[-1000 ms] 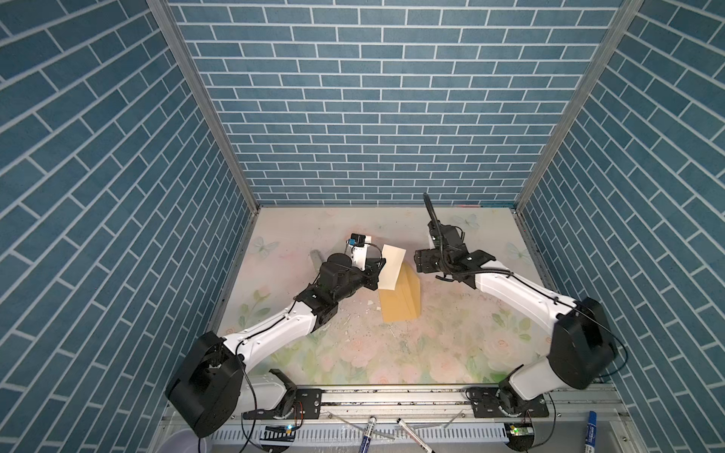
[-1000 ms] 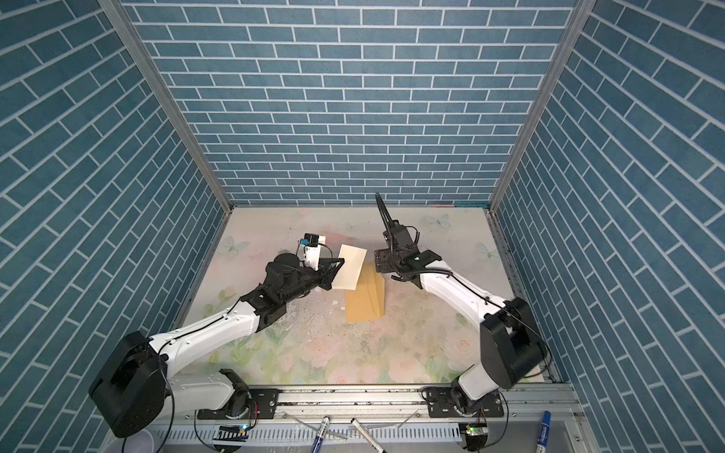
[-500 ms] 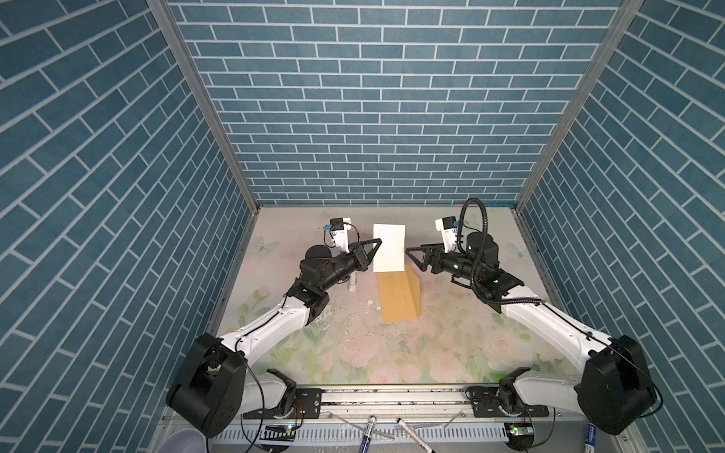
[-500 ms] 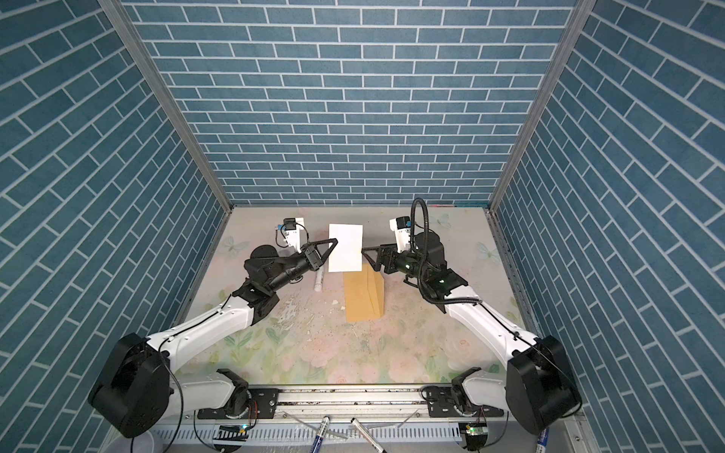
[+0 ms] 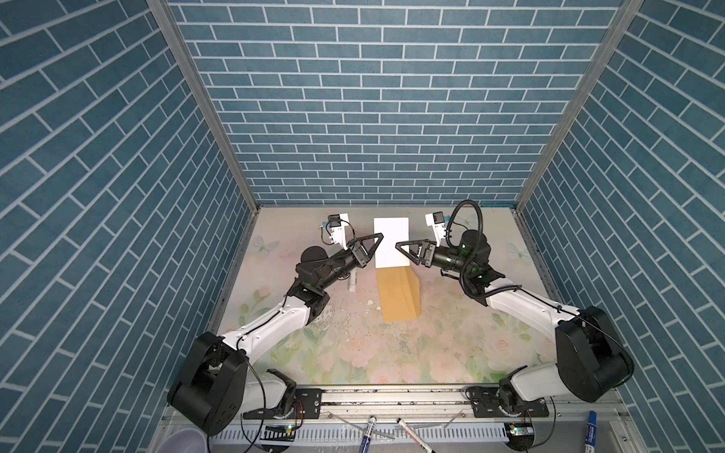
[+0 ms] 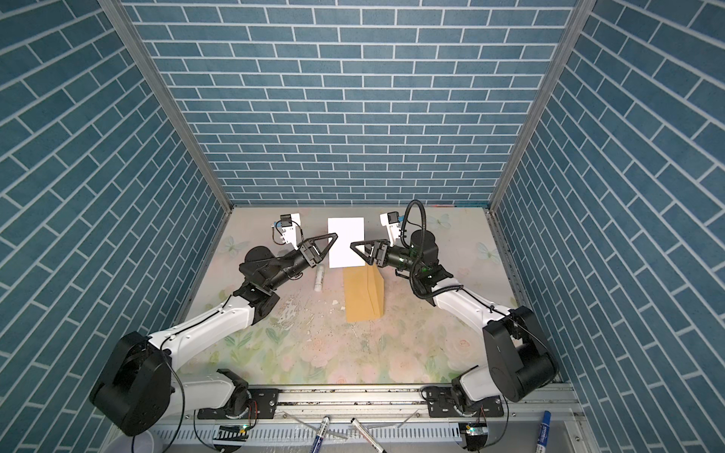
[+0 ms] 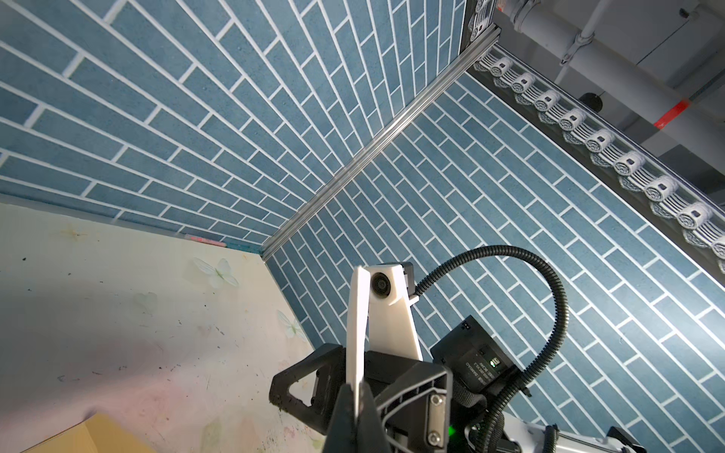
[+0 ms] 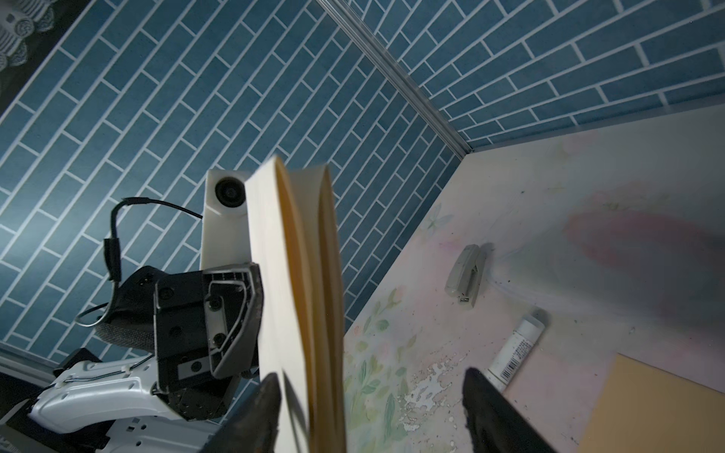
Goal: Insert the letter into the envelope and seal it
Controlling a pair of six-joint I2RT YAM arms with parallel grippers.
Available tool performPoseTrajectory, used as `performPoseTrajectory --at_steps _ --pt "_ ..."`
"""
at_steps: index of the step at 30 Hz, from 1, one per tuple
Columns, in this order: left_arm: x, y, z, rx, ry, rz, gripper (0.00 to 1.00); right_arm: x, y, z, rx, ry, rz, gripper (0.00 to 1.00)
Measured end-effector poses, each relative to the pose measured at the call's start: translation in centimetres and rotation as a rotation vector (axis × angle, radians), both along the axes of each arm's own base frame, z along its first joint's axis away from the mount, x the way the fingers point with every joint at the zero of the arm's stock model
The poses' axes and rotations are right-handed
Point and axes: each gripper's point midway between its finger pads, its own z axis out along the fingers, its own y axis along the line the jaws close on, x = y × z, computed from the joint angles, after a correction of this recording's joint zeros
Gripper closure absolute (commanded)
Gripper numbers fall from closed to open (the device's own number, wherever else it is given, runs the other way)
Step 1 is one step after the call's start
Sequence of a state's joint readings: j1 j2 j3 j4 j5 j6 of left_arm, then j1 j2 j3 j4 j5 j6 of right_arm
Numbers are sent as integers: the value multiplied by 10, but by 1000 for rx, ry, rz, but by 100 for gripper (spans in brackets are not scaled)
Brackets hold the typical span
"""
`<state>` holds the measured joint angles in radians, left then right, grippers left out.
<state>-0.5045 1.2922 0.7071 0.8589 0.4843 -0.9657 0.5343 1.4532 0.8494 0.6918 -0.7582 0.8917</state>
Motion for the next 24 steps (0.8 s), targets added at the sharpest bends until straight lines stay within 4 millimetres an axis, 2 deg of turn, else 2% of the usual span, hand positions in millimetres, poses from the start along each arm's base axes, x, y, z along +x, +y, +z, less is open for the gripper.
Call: performPoseTrajectory --at_steps 7,12,14,18,24 --pt "2 -1 -18 18 29 1 100 -5 4 11 47 -12 27 80" --pt "4 -2 -30 47 43 4 100 -5 4 9 45 -12 24 100" --pt "5 -2 -33 62 46 6 100 -4 3 6 37 -6 20 100" --pt "6 -2 -42 94 53 13 91 -2 2 -3 2 1 5 100" --pt "8 0 -63 166 79 36 63 0 -8 -12 -90 -12 -69 100"
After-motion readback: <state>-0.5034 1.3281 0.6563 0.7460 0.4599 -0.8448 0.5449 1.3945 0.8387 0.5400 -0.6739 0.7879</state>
